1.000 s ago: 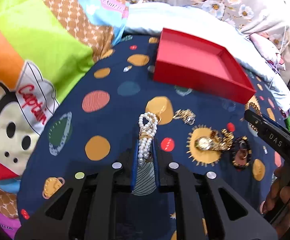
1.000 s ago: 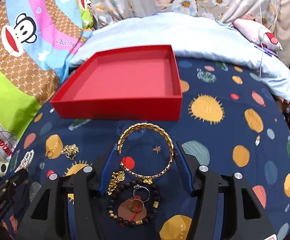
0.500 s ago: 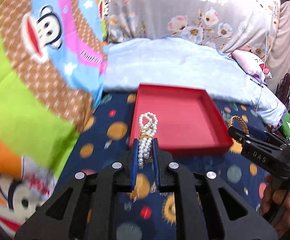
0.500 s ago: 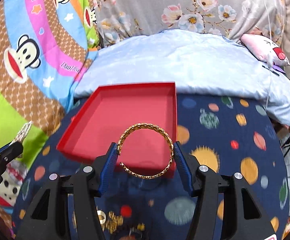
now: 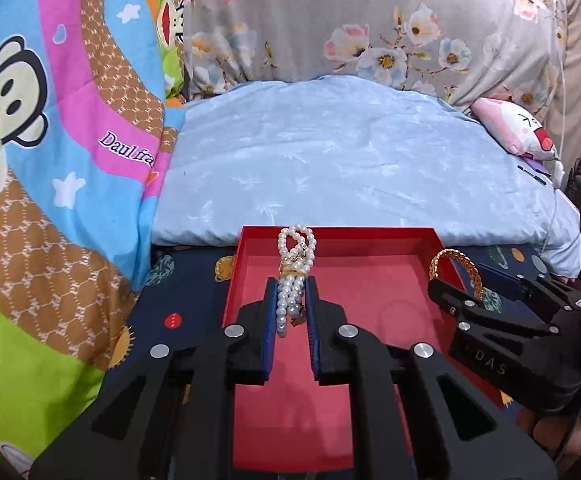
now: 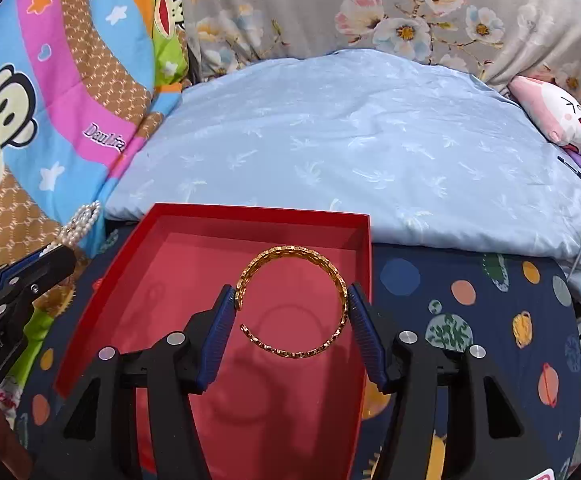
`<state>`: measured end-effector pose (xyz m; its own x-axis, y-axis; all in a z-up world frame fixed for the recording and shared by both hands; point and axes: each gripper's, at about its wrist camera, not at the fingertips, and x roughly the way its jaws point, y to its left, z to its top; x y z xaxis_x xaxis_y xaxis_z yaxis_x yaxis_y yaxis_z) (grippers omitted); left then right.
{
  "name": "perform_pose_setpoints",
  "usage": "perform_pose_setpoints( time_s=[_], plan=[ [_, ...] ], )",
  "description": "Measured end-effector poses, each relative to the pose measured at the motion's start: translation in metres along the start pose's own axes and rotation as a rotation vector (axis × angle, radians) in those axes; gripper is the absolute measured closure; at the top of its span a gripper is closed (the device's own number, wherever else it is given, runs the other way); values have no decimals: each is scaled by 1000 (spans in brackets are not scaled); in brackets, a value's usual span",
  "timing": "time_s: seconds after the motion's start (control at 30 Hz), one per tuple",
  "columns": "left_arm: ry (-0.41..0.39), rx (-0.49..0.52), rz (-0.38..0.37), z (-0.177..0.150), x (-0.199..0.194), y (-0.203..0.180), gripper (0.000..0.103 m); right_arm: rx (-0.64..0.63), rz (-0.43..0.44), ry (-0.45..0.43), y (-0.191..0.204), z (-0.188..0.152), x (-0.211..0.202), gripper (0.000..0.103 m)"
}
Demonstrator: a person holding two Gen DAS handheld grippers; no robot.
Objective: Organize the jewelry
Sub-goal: 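Carry both items into the red tray and open both grippers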
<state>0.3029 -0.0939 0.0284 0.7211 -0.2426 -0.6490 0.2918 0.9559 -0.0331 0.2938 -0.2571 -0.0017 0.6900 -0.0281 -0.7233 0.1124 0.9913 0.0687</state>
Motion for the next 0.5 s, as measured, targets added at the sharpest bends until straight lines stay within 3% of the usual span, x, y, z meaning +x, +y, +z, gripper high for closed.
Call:
perform_pose_setpoints(
  time_s=[0.43,0.5],
  plan=[
    [59,4,46,3,60,-2,89,-49,-28,27,5,11,42,46],
    [62,8,54,2,64,-3,89,-59,-32,19,7,13,43,42]
  ],
)
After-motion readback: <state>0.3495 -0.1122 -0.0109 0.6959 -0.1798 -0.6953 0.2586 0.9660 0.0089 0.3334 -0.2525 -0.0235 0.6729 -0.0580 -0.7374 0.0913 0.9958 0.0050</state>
